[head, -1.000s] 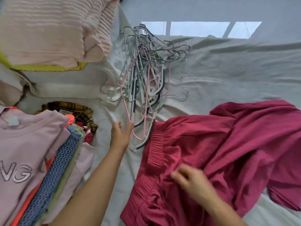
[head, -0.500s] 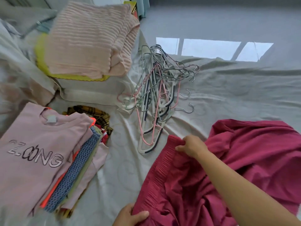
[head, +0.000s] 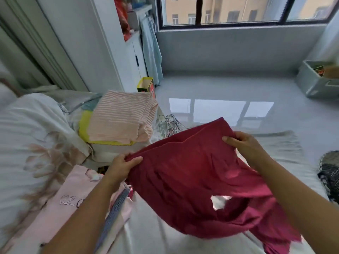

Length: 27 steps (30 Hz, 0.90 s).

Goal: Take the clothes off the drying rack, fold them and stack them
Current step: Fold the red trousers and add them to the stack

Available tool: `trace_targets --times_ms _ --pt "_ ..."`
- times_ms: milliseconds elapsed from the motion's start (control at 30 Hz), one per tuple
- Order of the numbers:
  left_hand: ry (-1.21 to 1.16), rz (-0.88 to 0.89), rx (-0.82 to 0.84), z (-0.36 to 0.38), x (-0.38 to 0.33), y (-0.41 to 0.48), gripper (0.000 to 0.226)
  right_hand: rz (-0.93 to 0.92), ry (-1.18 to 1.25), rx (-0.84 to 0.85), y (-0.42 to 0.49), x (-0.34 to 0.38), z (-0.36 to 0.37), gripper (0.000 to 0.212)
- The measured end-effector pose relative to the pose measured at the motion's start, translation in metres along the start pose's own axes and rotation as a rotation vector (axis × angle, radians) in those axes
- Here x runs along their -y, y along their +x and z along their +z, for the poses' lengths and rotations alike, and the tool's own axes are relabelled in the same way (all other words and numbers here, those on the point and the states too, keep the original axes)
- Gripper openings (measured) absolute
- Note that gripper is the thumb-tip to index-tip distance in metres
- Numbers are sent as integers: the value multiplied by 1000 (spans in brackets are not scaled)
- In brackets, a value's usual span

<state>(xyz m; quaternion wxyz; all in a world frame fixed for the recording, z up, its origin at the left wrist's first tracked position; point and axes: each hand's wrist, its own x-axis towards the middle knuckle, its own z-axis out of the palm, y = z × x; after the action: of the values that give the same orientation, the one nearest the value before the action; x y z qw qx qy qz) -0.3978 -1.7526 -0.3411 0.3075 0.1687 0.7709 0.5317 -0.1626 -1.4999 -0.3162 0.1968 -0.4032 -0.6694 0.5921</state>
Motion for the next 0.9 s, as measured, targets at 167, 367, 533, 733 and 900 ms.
trace_targets --times_ms 167,367,533,733,900 --pt "16 208 50 -28 -115 -20 12 -34 -36 42 -47 93 -35 23" --pt "-145 330 84 -55 -237 -62 22 -247 105 -166 -93 204 -60 29" --pt "-100 347 273 -61 -304 -106 30 -405 23 -388 -141 274 -70 16" --pt "-390 262 205 23 -323 -154 11 -401 -261 -452 -162 281 -23 16" --pt "-428 380 280 65 -338 -188 6 -452 -130 -334 -170 280 -4 29"
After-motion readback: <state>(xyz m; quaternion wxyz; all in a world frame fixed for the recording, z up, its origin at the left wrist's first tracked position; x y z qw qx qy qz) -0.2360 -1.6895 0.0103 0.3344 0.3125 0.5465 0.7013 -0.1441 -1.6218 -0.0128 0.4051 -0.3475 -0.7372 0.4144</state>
